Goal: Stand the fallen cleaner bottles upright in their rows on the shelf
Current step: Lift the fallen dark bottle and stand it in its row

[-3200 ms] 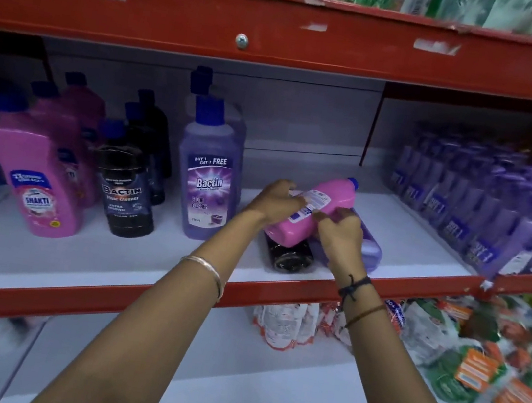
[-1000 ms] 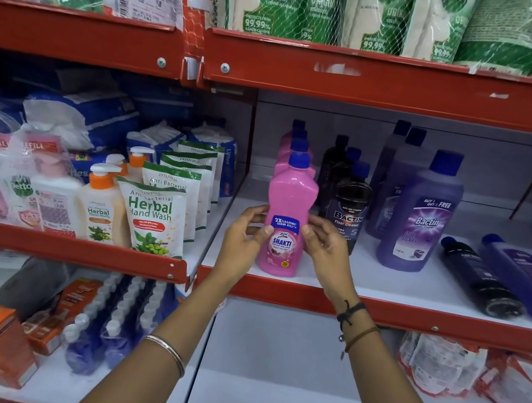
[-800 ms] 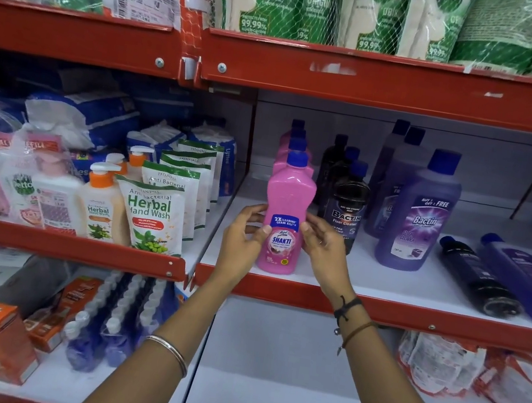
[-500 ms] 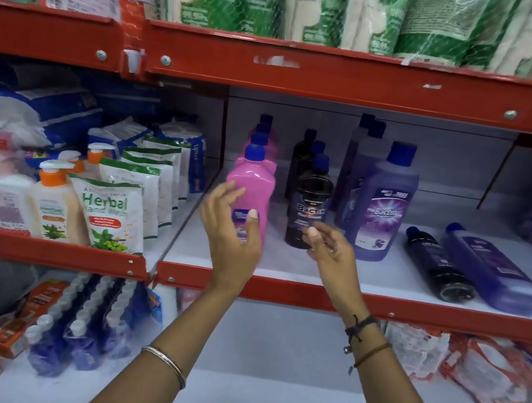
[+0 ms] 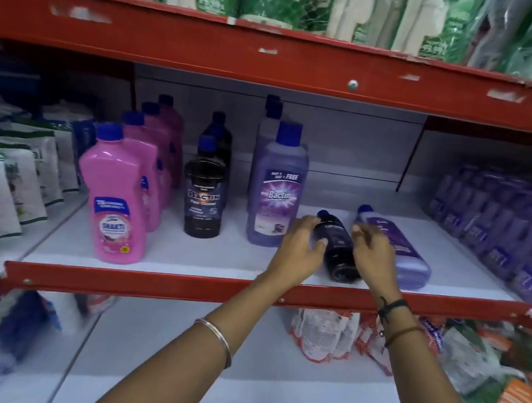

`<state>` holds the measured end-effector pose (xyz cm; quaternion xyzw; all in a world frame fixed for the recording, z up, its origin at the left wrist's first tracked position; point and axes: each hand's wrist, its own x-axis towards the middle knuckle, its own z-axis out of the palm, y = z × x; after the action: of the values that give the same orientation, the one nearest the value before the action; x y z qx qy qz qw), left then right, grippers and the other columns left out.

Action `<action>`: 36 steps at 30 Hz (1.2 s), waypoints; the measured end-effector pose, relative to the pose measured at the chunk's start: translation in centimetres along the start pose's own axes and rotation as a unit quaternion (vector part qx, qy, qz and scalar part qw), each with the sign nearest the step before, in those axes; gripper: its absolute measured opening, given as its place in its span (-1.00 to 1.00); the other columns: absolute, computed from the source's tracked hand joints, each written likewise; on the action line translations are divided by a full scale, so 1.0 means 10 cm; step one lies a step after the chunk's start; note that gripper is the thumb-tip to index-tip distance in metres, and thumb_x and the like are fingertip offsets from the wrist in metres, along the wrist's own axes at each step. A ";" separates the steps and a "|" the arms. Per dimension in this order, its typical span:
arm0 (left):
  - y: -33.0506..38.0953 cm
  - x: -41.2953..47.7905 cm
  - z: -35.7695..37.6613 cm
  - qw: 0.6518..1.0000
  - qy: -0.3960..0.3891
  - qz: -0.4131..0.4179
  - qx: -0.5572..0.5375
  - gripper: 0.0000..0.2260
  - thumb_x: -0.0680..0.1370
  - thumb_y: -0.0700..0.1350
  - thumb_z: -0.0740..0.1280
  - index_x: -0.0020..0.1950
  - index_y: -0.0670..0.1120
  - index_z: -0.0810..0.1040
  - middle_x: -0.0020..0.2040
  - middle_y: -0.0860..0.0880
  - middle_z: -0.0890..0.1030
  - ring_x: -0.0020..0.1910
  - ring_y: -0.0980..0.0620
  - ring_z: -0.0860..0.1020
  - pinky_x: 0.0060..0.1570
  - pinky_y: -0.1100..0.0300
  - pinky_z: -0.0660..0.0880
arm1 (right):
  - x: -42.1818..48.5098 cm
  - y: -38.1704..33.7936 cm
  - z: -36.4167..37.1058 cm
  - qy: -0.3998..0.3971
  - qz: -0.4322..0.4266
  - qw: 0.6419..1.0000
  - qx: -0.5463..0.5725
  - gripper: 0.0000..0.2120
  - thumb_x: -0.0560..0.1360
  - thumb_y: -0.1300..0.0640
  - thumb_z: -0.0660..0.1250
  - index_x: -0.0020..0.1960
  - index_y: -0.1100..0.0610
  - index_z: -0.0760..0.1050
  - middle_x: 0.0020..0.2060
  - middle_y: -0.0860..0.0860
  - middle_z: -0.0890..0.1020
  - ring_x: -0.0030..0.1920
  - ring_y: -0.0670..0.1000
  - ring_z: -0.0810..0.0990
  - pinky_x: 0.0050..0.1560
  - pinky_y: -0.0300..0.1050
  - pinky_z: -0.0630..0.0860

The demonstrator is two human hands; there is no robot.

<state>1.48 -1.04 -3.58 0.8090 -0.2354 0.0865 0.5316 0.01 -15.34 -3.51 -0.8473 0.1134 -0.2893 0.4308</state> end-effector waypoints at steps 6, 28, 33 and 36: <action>-0.01 0.31 0.31 0.976 -0.057 -0.211 0.007 -0.64 0.51 -0.16 0.25 0.29 -0.18 0.34 0.25 -0.22 0.52 0.19 -0.19 0.51 0.08 0.11 0.44 | 0.25 0.19 0.08 -0.129 0.096 0.980 -0.116 -0.64 0.57 0.03 0.14 0.13 0.32 0.42 0.13 0.35 0.55 0.12 0.31 0.52 0.02 0.02 0.45; 0.00 -0.30 -0.61 0.994 0.084 0.018 -0.067 -0.49 0.43 -0.29 0.36 0.36 -0.03 0.37 0.20 0.00 0.49 0.09 0.15 0.50 0.01 0.48 0.44 | -0.39 -0.46 0.21 -0.054 -0.062 0.976 0.202 -0.64 0.39 0.08 0.45 0.14 0.13 0.49 0.07 0.10 0.64 -0.06 0.10 0.66 -0.02 0.04 0.61; -0.23 -0.53 -1.12 0.988 0.146 0.036 -0.041 -0.45 0.42 -0.34 0.32 0.36 -0.02 0.35 0.13 0.21 0.40 0.12 0.31 0.45 0.15 0.19 0.49 | -0.59 -0.83 0.69 -0.099 -0.102 0.965 0.222 -0.57 0.38 0.11 0.46 0.21 0.14 0.44 0.08 0.02 0.60 -0.04 -0.01 0.62 -0.04 -0.18 0.55; -0.41 -0.63 -1.36 0.983 0.179 0.034 -0.014 -0.44 0.39 -0.35 0.31 0.35 -0.01 0.35 0.13 0.09 0.40 0.15 0.15 0.48 0.21 -0.01 0.49 | -0.69 -1.02 0.98 -0.130 -0.105 0.957 0.239 -0.60 0.39 0.16 0.45 0.18 0.12 0.43 -0.01 -0.11 0.59 -0.06 -0.14 0.60 -0.11 -0.40 0.51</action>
<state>-0.54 14.37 -3.70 0.7645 -0.1648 0.2442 0.5734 -0.37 0.35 -2.66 -0.7571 -0.1056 -0.2387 0.5989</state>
